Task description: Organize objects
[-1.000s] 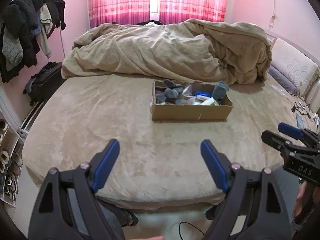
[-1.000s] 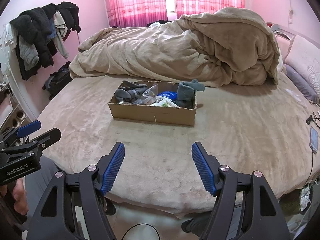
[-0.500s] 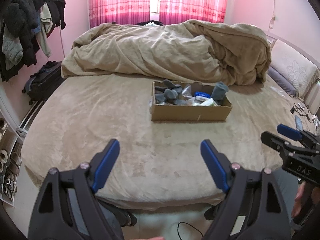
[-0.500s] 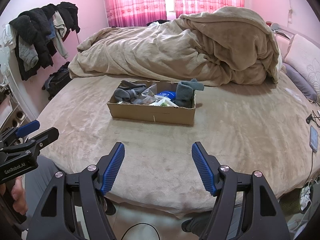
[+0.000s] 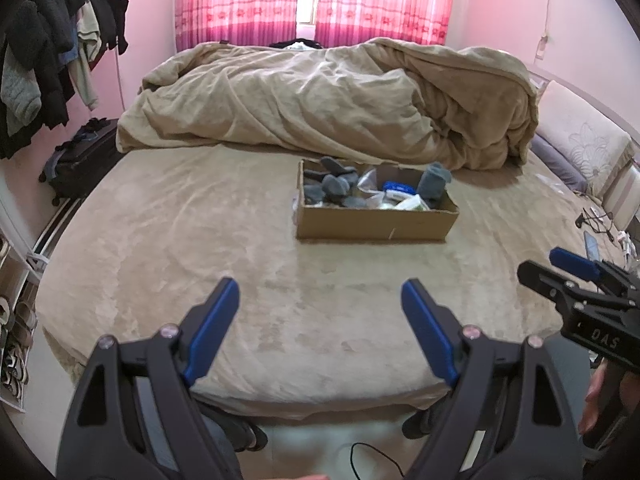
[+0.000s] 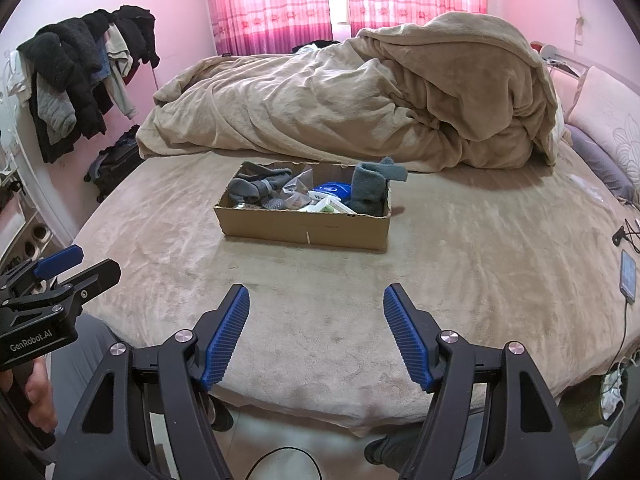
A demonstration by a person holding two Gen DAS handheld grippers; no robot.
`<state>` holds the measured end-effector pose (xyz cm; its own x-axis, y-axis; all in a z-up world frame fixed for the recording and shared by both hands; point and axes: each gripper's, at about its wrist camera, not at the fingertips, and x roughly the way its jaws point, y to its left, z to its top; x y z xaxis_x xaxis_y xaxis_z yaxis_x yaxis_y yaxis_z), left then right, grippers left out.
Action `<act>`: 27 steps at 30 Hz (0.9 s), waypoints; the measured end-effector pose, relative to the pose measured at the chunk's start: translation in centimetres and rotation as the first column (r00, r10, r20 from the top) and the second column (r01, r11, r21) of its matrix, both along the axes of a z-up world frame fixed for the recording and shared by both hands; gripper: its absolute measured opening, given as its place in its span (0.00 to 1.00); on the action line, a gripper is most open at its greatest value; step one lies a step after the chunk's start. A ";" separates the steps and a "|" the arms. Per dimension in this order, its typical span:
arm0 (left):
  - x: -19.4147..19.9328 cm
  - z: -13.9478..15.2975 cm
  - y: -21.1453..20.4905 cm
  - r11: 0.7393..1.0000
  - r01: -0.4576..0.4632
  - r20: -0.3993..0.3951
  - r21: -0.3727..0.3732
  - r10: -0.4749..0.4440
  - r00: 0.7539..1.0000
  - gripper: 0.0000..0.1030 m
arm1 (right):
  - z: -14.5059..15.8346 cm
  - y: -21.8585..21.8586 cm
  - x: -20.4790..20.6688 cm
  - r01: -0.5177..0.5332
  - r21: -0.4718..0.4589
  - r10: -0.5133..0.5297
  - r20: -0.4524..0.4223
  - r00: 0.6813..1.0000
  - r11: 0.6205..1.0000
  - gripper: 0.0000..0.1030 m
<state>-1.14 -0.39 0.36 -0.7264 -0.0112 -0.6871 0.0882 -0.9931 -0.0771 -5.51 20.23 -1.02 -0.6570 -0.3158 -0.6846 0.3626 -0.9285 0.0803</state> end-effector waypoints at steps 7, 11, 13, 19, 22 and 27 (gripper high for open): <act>0.0 0.0 0.1 1.000 0.005 -0.001 0.013 -0.005 1.000 0.82 | -0.1 0.1 -0.1 0.000 -0.001 0.000 0.000 1.000 1.000 0.71; 0.0 0.0 0.4 1.000 0.009 -0.005 0.019 -0.009 1.000 0.82 | -0.1 0.1 -0.1 0.002 -0.002 -0.002 0.000 1.000 1.000 0.71; 0.0 0.0 0.4 1.000 0.007 -0.004 0.020 -0.007 1.000 0.82 | 0.0 0.1 -0.1 0.000 -0.002 0.000 0.000 1.000 1.000 0.71; 0.0 0.0 0.5 1.000 0.008 -0.004 0.022 -0.008 1.000 0.82 | 0.0 0.1 -0.1 0.000 -0.003 0.000 0.001 1.000 1.000 0.71; 0.0 -0.1 0.6 1.000 0.010 -0.005 0.023 -0.010 1.000 0.82 | 0.0 0.2 -0.1 0.001 -0.003 -0.001 0.002 1.000 1.000 0.71; 0.0 -0.1 0.8 1.000 0.012 -0.005 0.024 -0.012 1.000 0.82 | -0.2 0.4 -0.2 0.003 -0.006 -0.003 0.003 1.000 1.000 0.71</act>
<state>-1.10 0.45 0.24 -0.7298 0.0143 -0.6835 0.0758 -0.9919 -0.1017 -5.69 20.61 -1.21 -0.6558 -0.3176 -0.6849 0.3591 -0.9292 0.0871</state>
